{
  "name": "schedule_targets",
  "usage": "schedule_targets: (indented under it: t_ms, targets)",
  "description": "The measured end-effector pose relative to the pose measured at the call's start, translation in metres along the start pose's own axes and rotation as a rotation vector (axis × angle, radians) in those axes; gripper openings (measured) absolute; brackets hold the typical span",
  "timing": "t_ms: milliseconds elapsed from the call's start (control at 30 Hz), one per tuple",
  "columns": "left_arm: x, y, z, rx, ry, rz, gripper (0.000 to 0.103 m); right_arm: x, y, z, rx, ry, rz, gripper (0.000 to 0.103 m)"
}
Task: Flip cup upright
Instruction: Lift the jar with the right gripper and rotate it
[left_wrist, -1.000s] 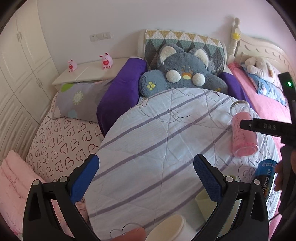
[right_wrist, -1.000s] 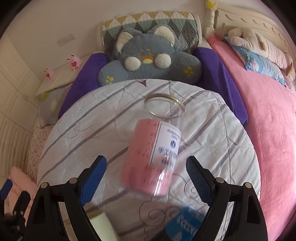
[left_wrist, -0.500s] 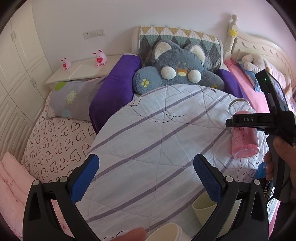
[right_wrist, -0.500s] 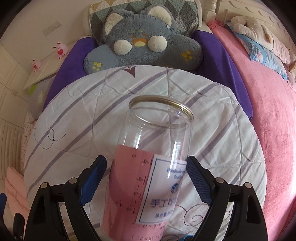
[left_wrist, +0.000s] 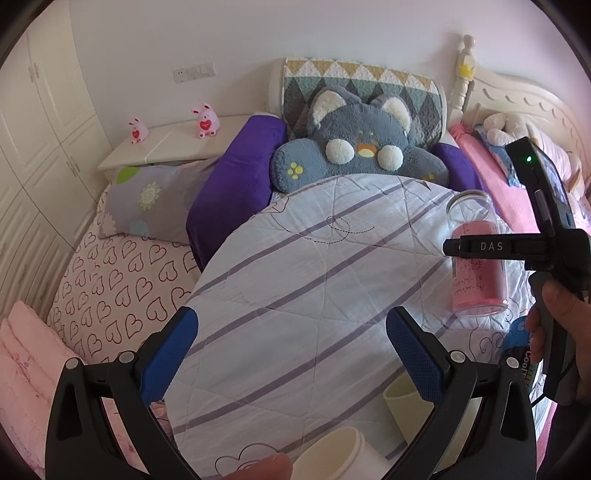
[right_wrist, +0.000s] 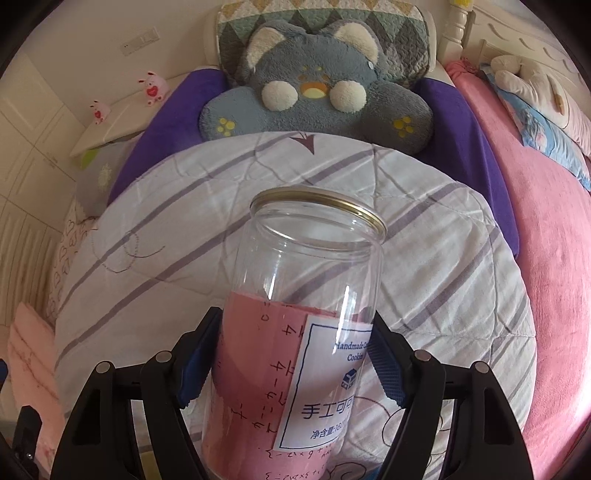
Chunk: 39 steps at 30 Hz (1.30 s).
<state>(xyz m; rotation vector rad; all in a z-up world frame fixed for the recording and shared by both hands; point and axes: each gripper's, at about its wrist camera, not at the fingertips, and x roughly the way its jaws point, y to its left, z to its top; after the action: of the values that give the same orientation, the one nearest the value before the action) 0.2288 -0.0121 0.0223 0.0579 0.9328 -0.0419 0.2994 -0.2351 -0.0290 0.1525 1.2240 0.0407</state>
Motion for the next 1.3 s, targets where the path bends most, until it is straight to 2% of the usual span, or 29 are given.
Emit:
schedule_targets:
  t_ms: [267, 600, 733, 867, 1000, 1067, 1300]
  targets:
    - [-0.027, 0.002, -0.011, -0.003, -0.032, 0.013, 0.103, -0.039, 0.003, -0.014, -0.014, -0.074, 0.041, 0.074]
    - [-0.062, -0.001, -0.026, 0.009, -0.066, 0.028, 0.103, -0.065, 0.002, -0.032, -0.026, -0.119, 0.066, 0.072]
    - [-0.077, 0.000, -0.032, 0.002, -0.082, 0.030, 0.103, -0.088, 0.008, -0.045, -0.055, -0.149, 0.076, 0.073]
    - [-0.092, 0.000, -0.042, -0.001, -0.098, 0.031, 0.103, -0.131, 0.014, -0.076, -0.100, -0.203, 0.105, 0.073]
    - [-0.105, -0.001, -0.060, 0.003, -0.103, 0.027, 0.103, -0.166, 0.018, -0.124, -0.139, -0.228, 0.131, 0.073]
    - [-0.111, -0.003, -0.070, 0.008, -0.103, 0.024, 0.103, -0.169, 0.019, -0.149, -0.151, -0.209, 0.143, 0.073]
    - [-0.123, -0.006, -0.111, 0.027, -0.070, 0.023, 0.103, -0.142, 0.016, -0.229, -0.141, -0.051, 0.249, 0.073]
